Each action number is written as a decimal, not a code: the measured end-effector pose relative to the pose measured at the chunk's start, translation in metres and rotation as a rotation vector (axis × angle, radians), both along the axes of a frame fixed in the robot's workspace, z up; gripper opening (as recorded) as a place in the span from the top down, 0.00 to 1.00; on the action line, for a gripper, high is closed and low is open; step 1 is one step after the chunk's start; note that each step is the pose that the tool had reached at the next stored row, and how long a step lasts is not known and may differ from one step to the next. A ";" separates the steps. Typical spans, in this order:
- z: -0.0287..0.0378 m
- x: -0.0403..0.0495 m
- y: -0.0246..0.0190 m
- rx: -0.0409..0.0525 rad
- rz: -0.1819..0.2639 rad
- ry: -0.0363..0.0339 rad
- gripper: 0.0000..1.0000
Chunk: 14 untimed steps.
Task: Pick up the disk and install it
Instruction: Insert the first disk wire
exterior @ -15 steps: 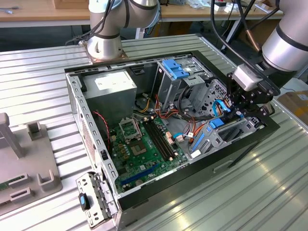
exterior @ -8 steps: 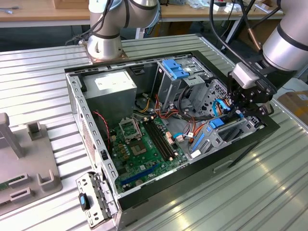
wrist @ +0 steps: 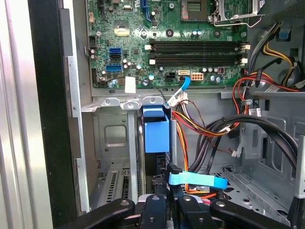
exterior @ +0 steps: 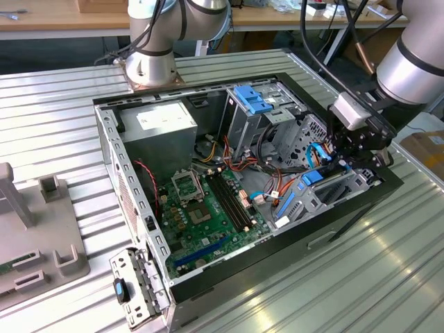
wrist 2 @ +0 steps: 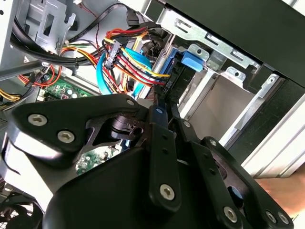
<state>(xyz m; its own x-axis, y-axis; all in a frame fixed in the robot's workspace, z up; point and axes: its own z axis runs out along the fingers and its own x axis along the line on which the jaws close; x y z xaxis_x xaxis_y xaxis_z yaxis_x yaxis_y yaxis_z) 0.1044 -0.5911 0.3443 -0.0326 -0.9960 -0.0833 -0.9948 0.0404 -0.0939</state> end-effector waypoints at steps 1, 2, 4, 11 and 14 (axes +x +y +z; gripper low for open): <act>-0.0001 -0.0004 0.0000 -0.0001 0.000 0.0000 0.84; -0.0001 -0.0004 0.0000 -0.0001 0.000 0.0000 0.84; -0.0006 -0.0005 0.0001 -0.0005 0.000 0.0000 0.84; -0.0011 -0.0013 0.0000 -0.0004 0.000 -0.0014 0.84; 0.0001 -0.0028 0.0000 -0.0003 0.000 -0.0090 0.84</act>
<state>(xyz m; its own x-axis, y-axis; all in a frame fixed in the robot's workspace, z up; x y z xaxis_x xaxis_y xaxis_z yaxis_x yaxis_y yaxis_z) 0.1016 -0.5910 0.3444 -0.0319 -0.9960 -0.0833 -0.9939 0.0404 -0.1028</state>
